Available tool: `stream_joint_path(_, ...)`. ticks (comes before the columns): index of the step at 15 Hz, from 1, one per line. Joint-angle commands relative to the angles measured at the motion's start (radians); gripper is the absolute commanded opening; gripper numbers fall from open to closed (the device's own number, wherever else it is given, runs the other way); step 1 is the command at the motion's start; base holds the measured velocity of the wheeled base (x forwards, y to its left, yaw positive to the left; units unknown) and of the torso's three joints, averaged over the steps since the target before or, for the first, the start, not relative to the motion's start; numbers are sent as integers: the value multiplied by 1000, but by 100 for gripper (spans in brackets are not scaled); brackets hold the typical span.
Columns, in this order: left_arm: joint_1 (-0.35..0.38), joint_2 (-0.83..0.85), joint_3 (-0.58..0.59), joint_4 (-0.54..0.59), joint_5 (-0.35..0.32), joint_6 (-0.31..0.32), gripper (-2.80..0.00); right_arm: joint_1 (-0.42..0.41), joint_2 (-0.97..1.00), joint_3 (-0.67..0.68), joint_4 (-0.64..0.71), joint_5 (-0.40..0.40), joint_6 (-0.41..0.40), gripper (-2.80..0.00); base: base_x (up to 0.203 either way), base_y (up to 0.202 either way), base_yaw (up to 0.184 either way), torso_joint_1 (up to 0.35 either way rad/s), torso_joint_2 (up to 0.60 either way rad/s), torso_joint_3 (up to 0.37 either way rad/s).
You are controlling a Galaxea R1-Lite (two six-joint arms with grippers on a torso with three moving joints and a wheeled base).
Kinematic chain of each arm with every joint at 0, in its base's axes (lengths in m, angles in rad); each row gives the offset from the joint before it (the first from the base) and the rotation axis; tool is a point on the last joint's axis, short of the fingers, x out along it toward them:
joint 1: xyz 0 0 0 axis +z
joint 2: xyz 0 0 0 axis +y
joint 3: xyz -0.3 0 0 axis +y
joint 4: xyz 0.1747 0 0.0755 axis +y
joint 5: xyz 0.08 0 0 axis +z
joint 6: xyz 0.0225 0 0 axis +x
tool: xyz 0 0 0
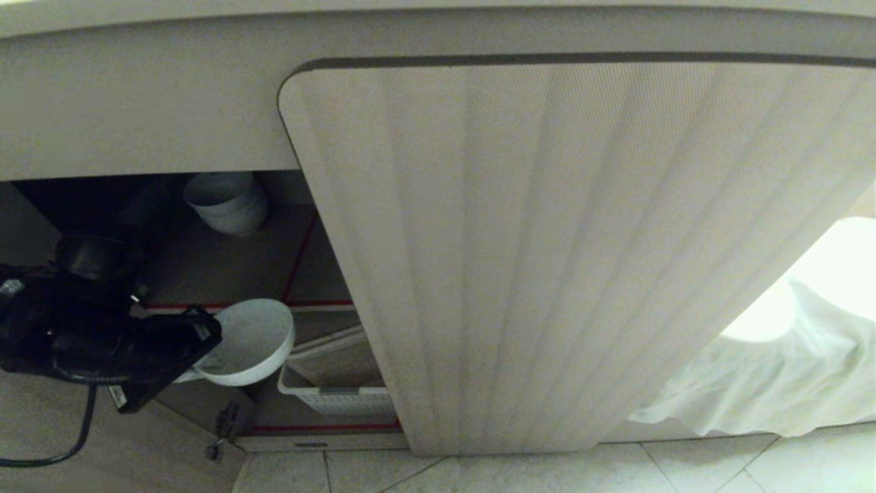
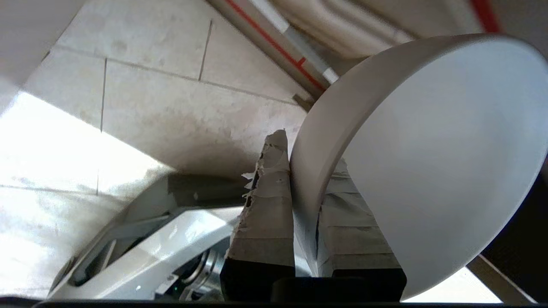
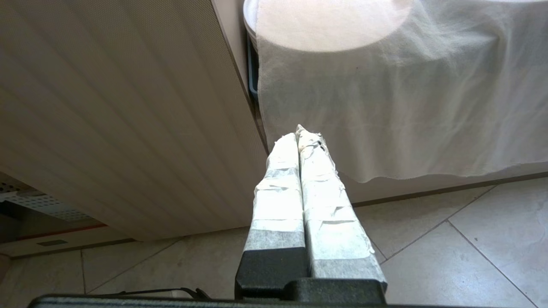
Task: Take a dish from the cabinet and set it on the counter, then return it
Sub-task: Place it on the table
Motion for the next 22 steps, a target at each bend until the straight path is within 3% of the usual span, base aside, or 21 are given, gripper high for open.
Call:
stream_joint_path(1, 0, -48, 42, 2, 0, -6, -280, 0, 1, 0, -1, 0, 1, -280, 0, 0, 0, 0, 0, 0)
stream_joint_path(14, -81, -472, 302, 0, 4, 2, -280, 0, 1, 0, -1, 0, 1, -280, 0, 0, 0, 0, 0, 0)
stream_joint_path(18, -83, -559, 305, 86, 2, 29, -280, 0, 1, 0, 1, 0, 1, -280, 0, 0, 0, 0, 0, 0)
stream_joint_path(22, -128, -612, 308, 177, 1, 32, -280, 0, 1, 0, -1, 0, 1, -280, 0, 0, 0, 0, 0, 0)
